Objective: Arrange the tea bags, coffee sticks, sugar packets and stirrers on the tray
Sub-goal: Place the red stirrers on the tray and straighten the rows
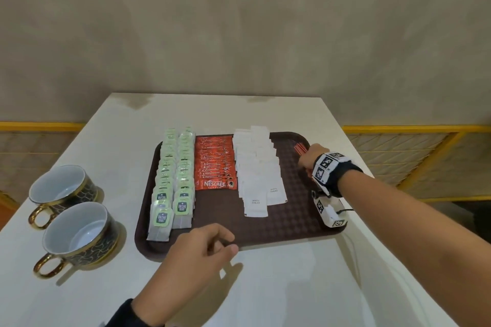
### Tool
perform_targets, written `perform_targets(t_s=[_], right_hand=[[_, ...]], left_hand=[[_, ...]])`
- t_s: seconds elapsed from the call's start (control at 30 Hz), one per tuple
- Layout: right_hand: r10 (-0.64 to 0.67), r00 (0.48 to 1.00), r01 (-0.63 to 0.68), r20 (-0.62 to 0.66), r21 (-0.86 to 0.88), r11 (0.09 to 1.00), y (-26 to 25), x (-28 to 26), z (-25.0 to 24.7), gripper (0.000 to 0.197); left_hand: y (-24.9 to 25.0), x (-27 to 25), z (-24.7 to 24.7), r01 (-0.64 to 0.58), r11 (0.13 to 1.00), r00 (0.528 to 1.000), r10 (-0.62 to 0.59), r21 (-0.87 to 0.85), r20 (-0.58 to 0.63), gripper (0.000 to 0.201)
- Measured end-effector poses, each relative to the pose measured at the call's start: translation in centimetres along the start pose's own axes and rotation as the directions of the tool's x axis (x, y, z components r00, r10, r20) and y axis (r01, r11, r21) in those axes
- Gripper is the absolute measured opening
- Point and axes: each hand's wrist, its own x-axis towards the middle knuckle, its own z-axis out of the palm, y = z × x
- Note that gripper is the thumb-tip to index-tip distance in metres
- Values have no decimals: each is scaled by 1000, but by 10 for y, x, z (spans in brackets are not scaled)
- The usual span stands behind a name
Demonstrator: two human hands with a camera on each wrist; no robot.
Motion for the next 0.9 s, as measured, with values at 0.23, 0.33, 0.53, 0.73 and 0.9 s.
perform_targets(t_s=[0.23, 0.33, 0.53, 0.73, 0.9], right_hand=[[-40, 999, 35, -26, -159, 987, -3, 19, 4, 17], [-82, 996, 72, -44, -203, 977, -2, 24, 4, 21], [-156, 987, 133, -40, -334, 933, -4, 24, 6, 31], [-177, 983, 155, -41, -325, 933, -3, 21, 2, 38], [-212, 975, 182, -60, -324, 928, 4, 22, 2, 14]], left_hand=[[2, 7, 3, -10, 1000, 1000, 10, -3, -8, 0], [2, 10, 4, -16, 1000, 1000, 16, 9, 2, 2], [3, 14, 4, -16, 999, 1000, 15, 48, 6, 3], [1, 13, 5, -14, 997, 1000, 13, 77, 9, 3], [1, 11, 7, -16, 996, 1000, 14, 91, 24, 5]])
